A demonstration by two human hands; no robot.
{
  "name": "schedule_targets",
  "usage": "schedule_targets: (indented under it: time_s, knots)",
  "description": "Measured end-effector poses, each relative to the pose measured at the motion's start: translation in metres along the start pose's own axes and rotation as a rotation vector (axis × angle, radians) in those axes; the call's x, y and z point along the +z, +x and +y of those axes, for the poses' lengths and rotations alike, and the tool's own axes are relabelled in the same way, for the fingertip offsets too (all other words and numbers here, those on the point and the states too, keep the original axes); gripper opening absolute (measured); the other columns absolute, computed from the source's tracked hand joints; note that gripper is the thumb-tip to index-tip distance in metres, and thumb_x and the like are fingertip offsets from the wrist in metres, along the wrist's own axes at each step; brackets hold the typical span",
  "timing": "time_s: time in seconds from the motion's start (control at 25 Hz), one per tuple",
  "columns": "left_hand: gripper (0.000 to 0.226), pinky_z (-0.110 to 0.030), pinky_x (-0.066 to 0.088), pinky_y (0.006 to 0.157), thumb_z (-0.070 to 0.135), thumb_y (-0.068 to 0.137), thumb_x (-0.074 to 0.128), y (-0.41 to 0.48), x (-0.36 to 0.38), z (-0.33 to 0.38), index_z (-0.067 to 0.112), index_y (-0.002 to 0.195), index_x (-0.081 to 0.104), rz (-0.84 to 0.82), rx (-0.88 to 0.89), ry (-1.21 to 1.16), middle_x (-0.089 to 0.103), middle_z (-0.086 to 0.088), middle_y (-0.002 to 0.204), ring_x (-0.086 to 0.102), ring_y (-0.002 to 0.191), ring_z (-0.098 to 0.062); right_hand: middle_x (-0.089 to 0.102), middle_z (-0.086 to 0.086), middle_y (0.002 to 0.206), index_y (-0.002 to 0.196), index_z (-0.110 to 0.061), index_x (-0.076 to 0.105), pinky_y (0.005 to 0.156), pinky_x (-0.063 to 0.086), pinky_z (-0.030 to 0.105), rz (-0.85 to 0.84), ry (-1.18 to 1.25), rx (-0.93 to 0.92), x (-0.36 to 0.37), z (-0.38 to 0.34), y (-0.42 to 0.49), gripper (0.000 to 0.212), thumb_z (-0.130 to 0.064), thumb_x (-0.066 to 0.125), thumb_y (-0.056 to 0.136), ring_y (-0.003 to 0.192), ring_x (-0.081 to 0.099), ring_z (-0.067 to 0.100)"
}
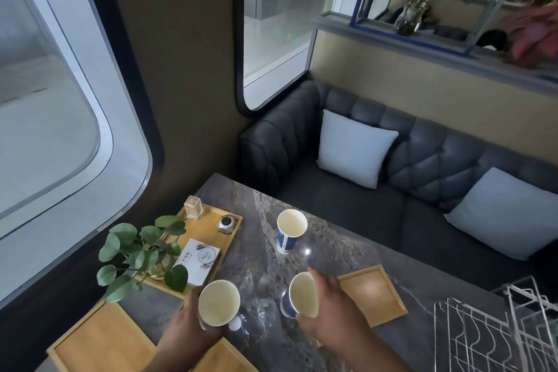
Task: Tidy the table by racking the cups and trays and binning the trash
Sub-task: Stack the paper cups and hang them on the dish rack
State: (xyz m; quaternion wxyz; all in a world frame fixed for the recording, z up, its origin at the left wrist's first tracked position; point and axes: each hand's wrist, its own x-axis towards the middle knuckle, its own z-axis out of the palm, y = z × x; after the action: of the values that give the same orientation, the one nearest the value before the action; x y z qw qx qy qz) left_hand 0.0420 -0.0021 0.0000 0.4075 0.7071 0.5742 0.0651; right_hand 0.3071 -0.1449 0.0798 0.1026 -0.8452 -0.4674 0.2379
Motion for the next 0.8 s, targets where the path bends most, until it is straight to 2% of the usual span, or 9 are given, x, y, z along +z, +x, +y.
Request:
schedule_targets:
  time_s: [0.12,0.24,0.36,0.48,0.6,0.72,0.8]
  knots:
    - [0.087,-0.034,0.044,0.080,0.063,0.054,0.076,-0.024,0.003,0.027,0.039,0.130,0.040,0.007,0.051,0.030,0.063,0.002,0.124,0.063,0.111,-0.025,0.035,-0.014,0.137,0.146,-0.048,0.018,0.087,0.052,0.033,0.123,0.109,-0.088,-0.035,0.009,-0.031,0.093,-0.068,0.061,0.066,0.113,0.060,0.016]
    - [0.081,-0.036,0.048,0.078,0.062,0.056,0.077,-0.021,0.001,0.038,0.043,0.125,0.039,0.022,0.049,0.049,0.063,0.004,0.117,0.064,0.105,-0.024,0.032,-0.026,0.128,0.141,-0.057,0.016,0.084,0.052,0.028,0.203,0.212,-0.177,-0.051,-0.003,-0.038,0.092,-0.068,0.066,0.065,0.106,0.059,0.008]
    - [0.082,-0.037,0.050,0.077,0.060,0.057,0.076,-0.029,0.003,0.058,0.039,0.127,0.039,0.030,0.110,0.086,0.066,0.001,0.116,0.064,0.106,-0.025,0.032,-0.034,0.131,0.143,-0.059,0.019,0.090,0.050,0.024,0.263,0.288,-0.283,-0.071,-0.016,-0.050,0.094,-0.067,0.071,0.065,0.111,0.053,-0.002]
    - [0.078,-0.035,0.053,0.075,0.061,0.054,0.077,-0.031,0.002,0.082,0.043,0.121,0.040,0.048,0.186,0.056,0.064,0.013,0.103,0.064,0.097,-0.017,0.027,-0.040,0.134,0.141,-0.063,0.018,0.088,0.043,0.013,0.292,0.309,-0.376,-0.085,-0.031,-0.057,0.093,-0.067,0.073,0.066,0.117,0.043,-0.014]
    - [0.072,-0.030,0.050,0.076,0.061,0.052,0.072,-0.032,0.002,0.105,0.044,0.114,0.038,0.061,0.257,0.048,0.058,0.017,0.097,0.064,0.098,-0.014,0.027,-0.038,0.135,0.144,-0.061,0.017,0.090,0.045,0.017,0.283,0.299,-0.422,-0.089,-0.039,-0.060,0.094,-0.068,0.071,0.067,0.116,0.046,-0.009]
    - [0.076,-0.031,0.050,0.082,0.062,0.053,0.065,-0.028,-0.001,0.119,0.033,0.121,0.046,0.100,0.315,0.054,0.061,0.012,0.107,0.063,0.103,-0.016,0.027,-0.036,0.138,0.146,-0.057,0.017,0.091,0.049,0.023,0.304,0.284,-0.427,-0.090,-0.042,-0.056,0.094,-0.069,0.069,0.068,0.116,0.048,-0.004]
    - [0.077,-0.031,0.050,0.084,0.059,0.057,0.071,-0.023,-0.007,0.123,0.032,0.125,0.047,0.124,0.342,0.064,0.059,0.012,0.108,0.061,0.104,-0.015,0.028,-0.035,0.138,0.146,-0.056,0.019,0.090,0.050,0.025,0.296,0.277,-0.428,-0.090,-0.044,-0.052,0.093,-0.069,0.068,0.069,0.115,0.050,-0.002]
